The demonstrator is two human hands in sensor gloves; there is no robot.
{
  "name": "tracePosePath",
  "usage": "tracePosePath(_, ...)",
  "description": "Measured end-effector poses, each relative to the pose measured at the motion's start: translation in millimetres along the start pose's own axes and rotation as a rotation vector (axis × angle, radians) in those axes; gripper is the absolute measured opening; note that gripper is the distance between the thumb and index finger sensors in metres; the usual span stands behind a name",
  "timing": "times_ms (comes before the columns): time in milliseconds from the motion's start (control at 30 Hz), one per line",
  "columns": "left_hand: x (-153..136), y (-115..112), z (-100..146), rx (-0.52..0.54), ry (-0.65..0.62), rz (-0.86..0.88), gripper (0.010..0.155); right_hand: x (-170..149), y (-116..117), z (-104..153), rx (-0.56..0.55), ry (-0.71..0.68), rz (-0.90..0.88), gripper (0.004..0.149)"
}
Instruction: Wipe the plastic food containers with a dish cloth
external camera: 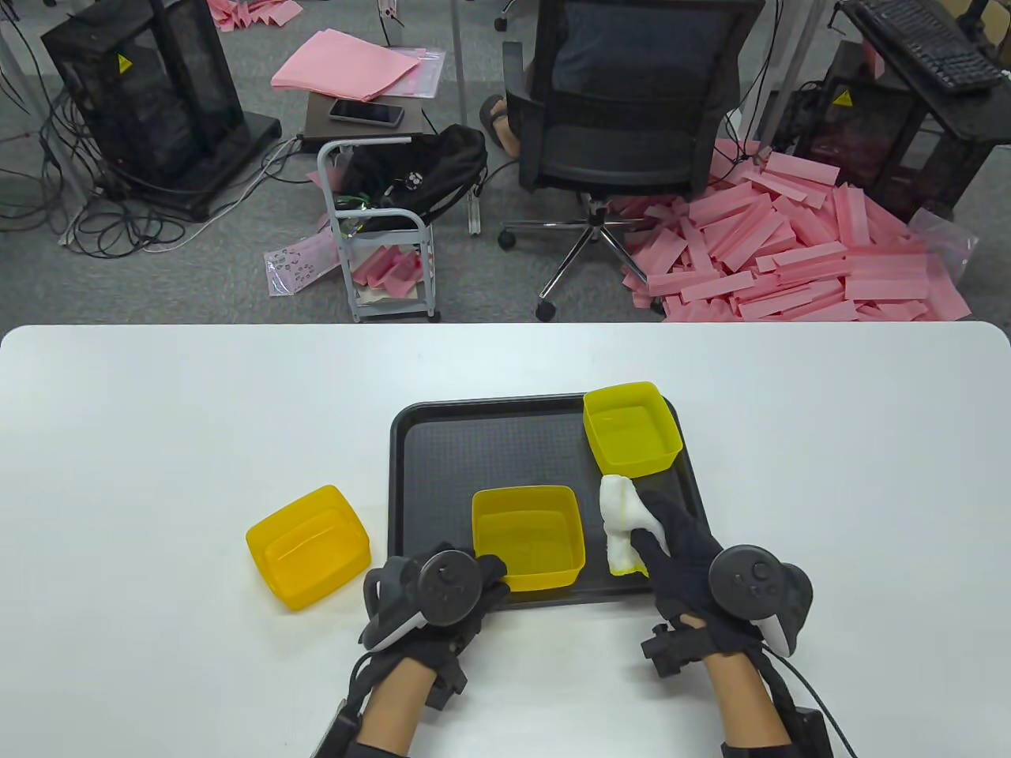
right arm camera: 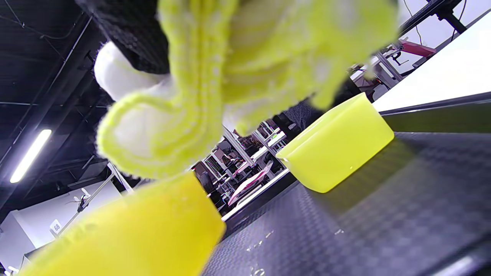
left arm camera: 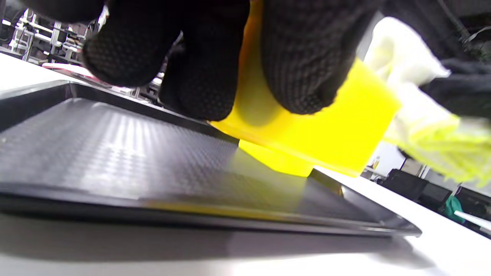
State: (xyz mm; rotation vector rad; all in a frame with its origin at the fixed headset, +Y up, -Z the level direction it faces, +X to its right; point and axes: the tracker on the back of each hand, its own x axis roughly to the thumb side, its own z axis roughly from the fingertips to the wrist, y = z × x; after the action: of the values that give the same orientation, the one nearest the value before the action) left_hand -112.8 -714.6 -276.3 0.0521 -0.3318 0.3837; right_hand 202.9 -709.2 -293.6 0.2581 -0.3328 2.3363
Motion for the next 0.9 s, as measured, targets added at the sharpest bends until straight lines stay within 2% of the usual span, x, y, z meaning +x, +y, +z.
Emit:
tracePosePath(133,-4,5,13,0.036,-0.042,0.009,0.042,1,3,1,0.017,0.003,0.010,0.054)
tracePosePath(300,-13,-2,21,0.064,-0.065,0.009,0.042,3,9,2,0.052,-0.008,0.043,0.054)
tracePosePath(433,-19,-4,22,0.037,-0.046,0.071,0.041,7,12,2,0.081,-0.023,0.066,0.053)
tracePosePath(633,-16,-1,21,0.027,-0.065,0.108,0.041,34,11,0,0.106,-0.124,0.149,0.052)
tracePosePath(700,-13,0,21,0.032,-0.078,0.113,0.041,49,9,-3,0.127,-0.186,0.229,0.050)
tracePosePath(833,-6,5,26,0.054,-0.105,0.095,0.041,101,7,-14,0.193,-0.353,0.567,0.047)
tracePosePath(867,-4,7,27,0.055,-0.111,0.093,0.040,118,9,-16,0.243,-0.406,0.688,0.047)
tracePosePath(900,-3,7,28,0.063,-0.113,0.092,0.040,125,10,-17,0.256,-0.428,0.732,0.047)
